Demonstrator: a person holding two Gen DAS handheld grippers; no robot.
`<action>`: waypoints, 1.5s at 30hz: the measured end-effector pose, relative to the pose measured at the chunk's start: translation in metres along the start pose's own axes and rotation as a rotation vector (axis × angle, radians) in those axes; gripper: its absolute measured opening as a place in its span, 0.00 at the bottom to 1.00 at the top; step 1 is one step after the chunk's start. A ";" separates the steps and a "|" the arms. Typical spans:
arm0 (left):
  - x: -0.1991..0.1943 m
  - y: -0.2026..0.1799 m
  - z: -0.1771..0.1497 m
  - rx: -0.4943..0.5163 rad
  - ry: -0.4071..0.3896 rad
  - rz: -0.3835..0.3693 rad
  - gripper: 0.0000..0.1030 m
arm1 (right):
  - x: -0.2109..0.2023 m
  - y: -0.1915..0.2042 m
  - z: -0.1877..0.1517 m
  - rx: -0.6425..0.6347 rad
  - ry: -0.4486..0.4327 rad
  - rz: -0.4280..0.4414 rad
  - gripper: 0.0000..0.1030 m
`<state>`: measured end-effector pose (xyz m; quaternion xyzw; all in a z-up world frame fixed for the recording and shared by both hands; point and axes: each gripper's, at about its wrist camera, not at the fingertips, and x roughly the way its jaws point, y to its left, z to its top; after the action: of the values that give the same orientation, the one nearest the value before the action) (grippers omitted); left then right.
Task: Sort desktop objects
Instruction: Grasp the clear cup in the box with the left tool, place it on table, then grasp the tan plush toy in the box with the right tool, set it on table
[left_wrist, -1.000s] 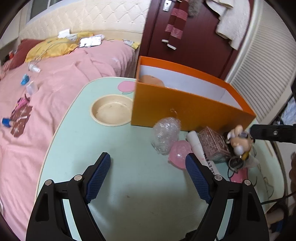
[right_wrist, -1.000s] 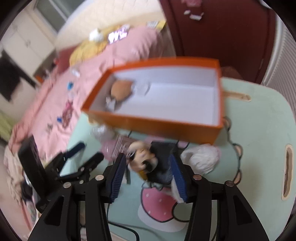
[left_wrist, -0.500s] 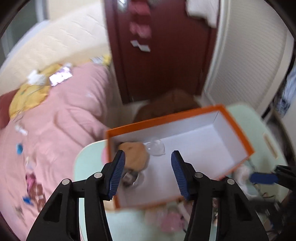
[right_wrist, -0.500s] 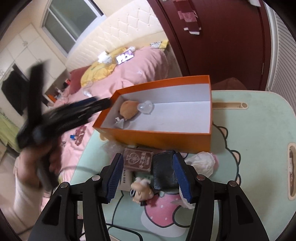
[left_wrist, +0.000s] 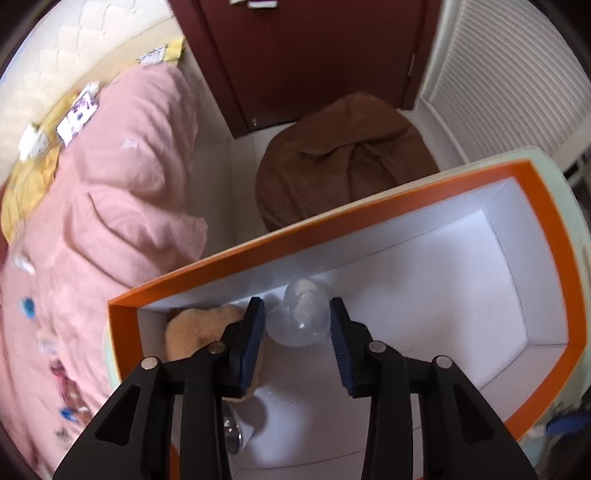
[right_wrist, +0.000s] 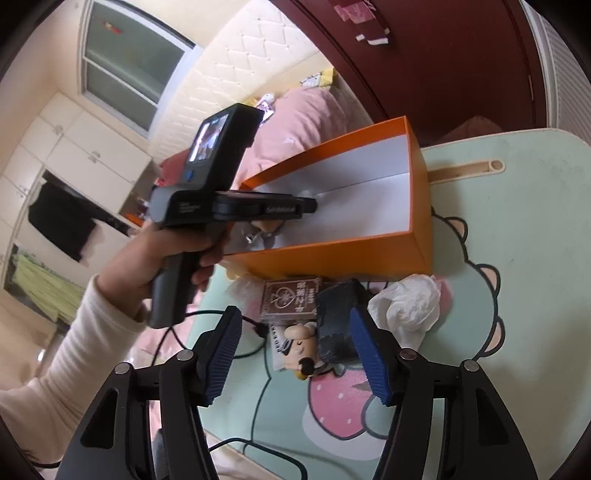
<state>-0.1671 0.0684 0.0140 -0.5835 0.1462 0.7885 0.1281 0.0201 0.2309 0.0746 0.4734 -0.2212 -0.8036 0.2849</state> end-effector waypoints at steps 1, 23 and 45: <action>0.000 0.002 -0.001 -0.007 0.001 -0.009 0.36 | 0.000 0.000 -0.001 0.003 0.001 0.008 0.60; -0.120 0.039 -0.115 -0.208 -0.287 -0.193 0.35 | 0.005 0.009 -0.007 -0.067 -0.010 -0.081 0.60; -0.063 0.023 -0.202 -0.349 -0.342 -0.215 0.70 | 0.029 0.046 0.009 -0.166 0.028 -0.160 0.60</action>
<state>0.0207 -0.0317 0.0199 -0.4673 -0.0784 0.8708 0.1314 0.0123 0.1788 0.0890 0.4756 -0.1111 -0.8326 0.2612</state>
